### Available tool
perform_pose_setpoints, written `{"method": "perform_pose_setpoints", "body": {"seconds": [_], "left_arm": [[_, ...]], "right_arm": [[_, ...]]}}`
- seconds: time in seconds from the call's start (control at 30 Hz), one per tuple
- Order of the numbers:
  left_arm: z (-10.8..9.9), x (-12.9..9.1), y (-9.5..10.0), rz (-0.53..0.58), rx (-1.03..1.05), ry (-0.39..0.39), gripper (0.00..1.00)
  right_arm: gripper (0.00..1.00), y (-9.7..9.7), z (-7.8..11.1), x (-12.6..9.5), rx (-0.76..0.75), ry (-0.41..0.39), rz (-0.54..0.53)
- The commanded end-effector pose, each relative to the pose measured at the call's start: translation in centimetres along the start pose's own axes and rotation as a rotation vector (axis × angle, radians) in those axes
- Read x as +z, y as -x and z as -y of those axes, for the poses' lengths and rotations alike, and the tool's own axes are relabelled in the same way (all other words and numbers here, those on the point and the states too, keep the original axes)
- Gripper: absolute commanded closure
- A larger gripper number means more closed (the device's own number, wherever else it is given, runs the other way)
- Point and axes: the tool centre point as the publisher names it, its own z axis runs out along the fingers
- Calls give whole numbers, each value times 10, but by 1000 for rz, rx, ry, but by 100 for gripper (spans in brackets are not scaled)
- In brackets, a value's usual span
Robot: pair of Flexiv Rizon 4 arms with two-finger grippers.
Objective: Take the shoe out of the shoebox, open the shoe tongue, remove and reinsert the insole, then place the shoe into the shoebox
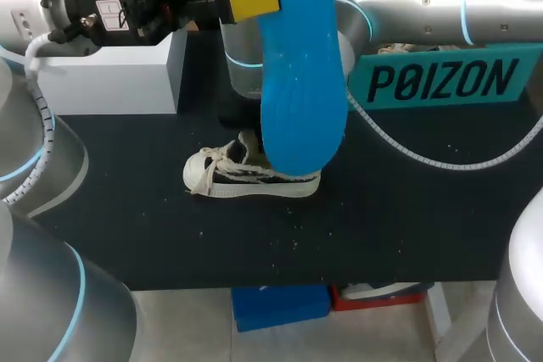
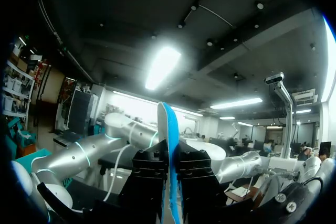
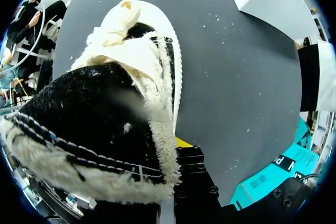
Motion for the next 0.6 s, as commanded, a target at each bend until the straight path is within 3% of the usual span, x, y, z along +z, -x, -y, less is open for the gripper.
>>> {"method": "perform_pose_setpoints", "body": {"seconds": [0.03, 0.13, 0.27, 0.47, 0.6], "left_arm": [[0, 2, 1, 2, 1, 0, 100], [0, 2, 1, 2, 1, 0, 100], [0, 2, 1, 2, 1, 0, 100], [0, 2, 1, 2, 1, 0, 100], [0, 2, 1, 2, 1, 0, 100]], "right_arm": [[100, 0, 0, 0, 1, -2, 0], [100, 1, 3, -6, 18, -32, 7], [100, 6, 17, -47, 197, -107, -11], [100, 24, 48, -98, 610, -157, -52], [100, 35, 60, -112, 907, -177, -54]]}}
